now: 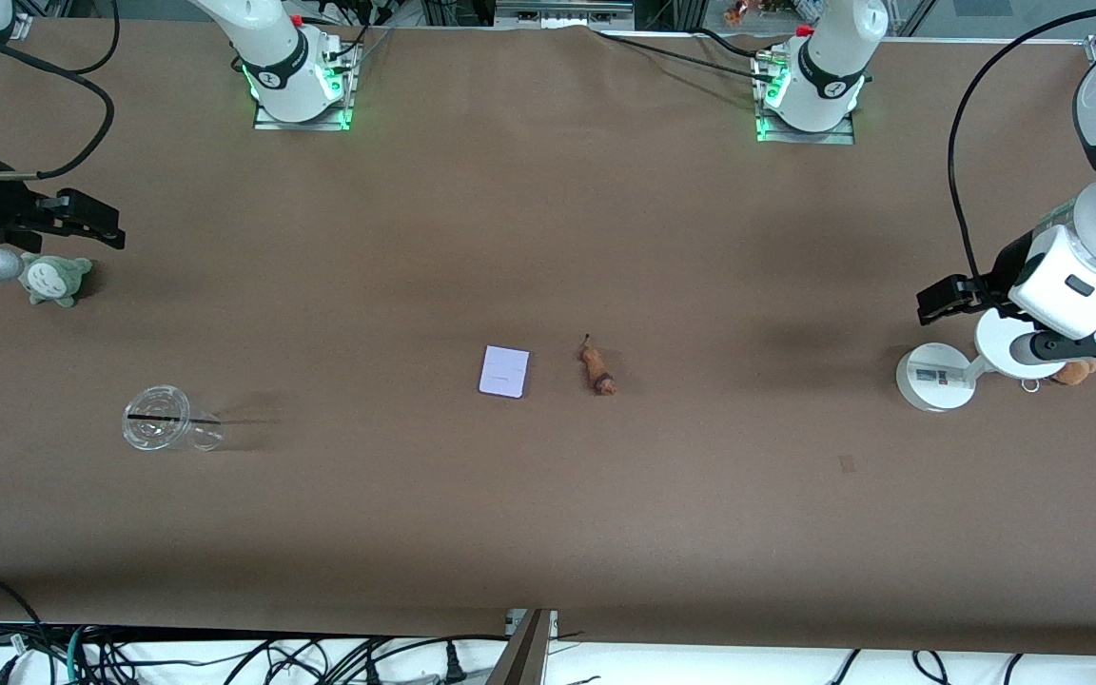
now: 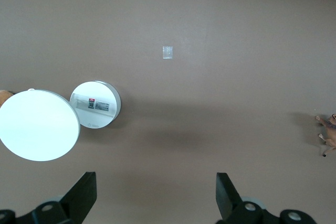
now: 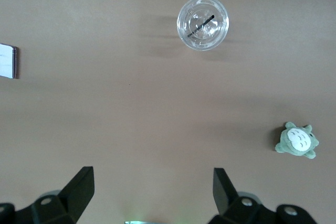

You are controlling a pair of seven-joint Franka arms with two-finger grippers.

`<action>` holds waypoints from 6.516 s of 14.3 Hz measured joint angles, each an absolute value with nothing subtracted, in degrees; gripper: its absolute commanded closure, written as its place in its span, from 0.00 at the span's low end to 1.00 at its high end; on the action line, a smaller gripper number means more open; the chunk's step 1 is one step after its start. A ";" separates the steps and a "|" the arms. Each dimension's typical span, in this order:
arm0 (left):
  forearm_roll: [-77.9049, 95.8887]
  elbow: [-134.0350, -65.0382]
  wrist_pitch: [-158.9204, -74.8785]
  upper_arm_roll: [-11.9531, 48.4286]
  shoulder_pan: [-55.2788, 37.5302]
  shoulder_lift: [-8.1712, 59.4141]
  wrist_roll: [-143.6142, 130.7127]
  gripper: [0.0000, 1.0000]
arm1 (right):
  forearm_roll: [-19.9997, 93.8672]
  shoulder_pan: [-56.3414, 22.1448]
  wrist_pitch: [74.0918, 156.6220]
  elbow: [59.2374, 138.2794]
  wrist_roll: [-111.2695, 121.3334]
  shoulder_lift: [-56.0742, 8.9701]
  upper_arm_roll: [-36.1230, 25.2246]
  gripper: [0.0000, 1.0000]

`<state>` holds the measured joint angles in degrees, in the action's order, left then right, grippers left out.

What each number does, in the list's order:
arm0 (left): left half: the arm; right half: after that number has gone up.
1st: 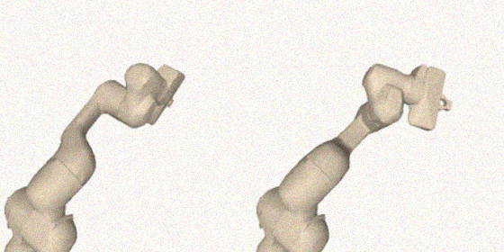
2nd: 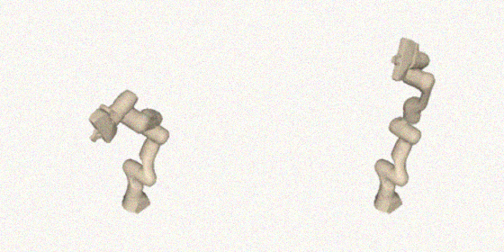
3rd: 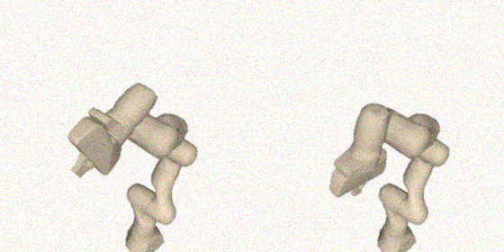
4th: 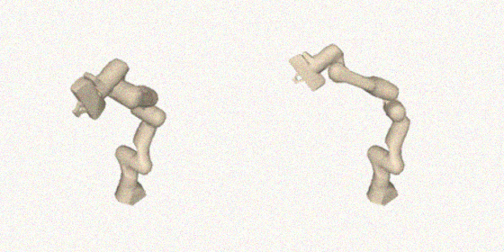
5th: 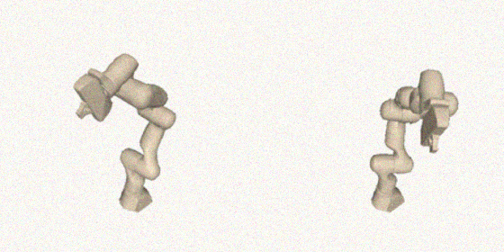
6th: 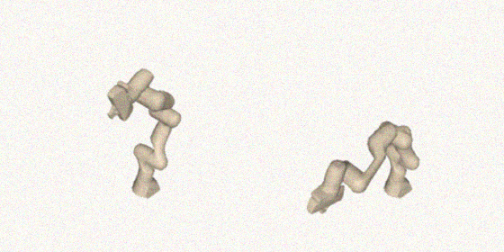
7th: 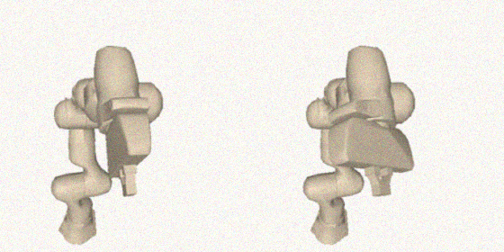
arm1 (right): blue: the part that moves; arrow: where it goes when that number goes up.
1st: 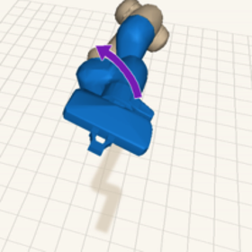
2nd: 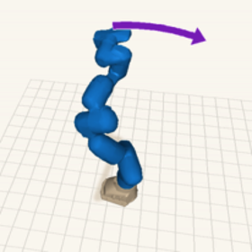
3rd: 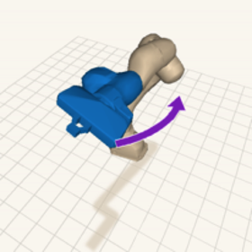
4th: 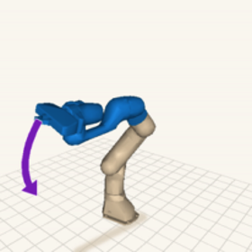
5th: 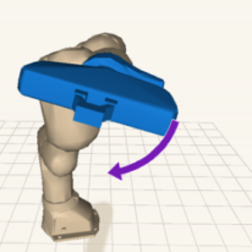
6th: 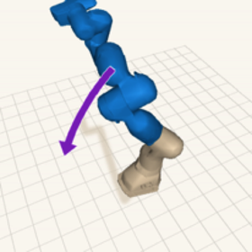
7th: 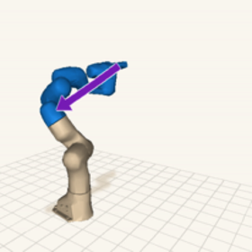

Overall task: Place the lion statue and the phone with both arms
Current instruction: 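Reach the left gripper over to the brown lion statue, then grasp the lion with the left gripper while the right gripper reaches the phone, then lift the lion with the left gripper while the right gripper grasps the phone, then set the lion beside the white disc while the right gripper carries the phone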

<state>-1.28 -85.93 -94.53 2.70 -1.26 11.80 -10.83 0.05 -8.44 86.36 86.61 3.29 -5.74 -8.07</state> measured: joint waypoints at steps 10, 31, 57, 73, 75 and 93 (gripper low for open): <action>-1.28 -85.99 -94.63 3.02 -1.31 12.41 -10.81 0.00 | 0.05 -8.36 86.54 86.27 3.29 -5.74 -8.74 0.00; -1.28 -85.95 -120.26 3.83 -22.99 34.91 -61.82 0.00 | 0.15 -8.40 86.74 86.14 3.29 -6.08 -8.64 0.00; -5.90 -73.00 -117.10 1.16 -28.11 47.52 -68.24 1.00 | 0.78 -15.51 101.48 86.23 -7.35 -19.59 -6.50 0.00; -8.53 -78.21 -111.24 0.94 -3.69 43.66 -10.47 1.00 | 0.98 -41.00 134.71 86.08 -49.80 -44.37 -5.98 0.00; -8.54 -81.61 -117.69 0.94 -1.95 44.01 -7.77 1.00 | 0.98 -41.45 135.77 86.07 -50.81 -45.05 -5.98 0.00; -9.24 -86.38 -117.83 1.23 -0.56 38.61 -5.11 0.13 | -2.67 -40.09 137.33 82.58 -41.71 -48.69 -8.69 0.61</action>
<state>-9.24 -86.38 -117.83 1.23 -0.56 38.61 -5.11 -2.67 -40.09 137.33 82.58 -41.71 -48.69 -8.69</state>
